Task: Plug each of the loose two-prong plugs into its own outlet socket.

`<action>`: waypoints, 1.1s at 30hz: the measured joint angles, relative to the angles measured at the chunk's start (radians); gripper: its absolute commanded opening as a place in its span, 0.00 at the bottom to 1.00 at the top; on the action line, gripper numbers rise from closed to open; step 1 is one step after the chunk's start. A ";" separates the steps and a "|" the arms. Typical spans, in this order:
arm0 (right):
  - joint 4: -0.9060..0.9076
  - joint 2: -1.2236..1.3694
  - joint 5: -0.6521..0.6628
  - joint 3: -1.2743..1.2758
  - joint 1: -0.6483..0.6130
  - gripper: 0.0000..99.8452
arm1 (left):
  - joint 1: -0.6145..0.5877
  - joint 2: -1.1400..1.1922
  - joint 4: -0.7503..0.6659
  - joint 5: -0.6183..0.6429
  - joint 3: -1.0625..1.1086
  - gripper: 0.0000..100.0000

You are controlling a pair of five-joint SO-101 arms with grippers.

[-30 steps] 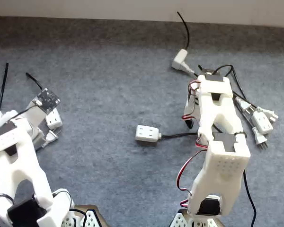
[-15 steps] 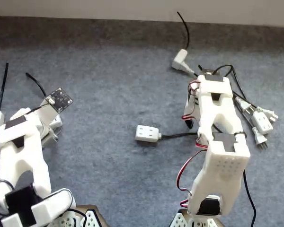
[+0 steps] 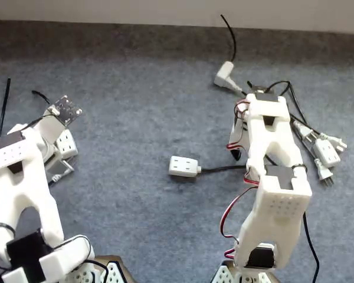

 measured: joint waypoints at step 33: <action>0.000 0.000 0.000 0.000 0.000 0.12 | 0.002 0.046 -0.216 -0.087 0.261 0.24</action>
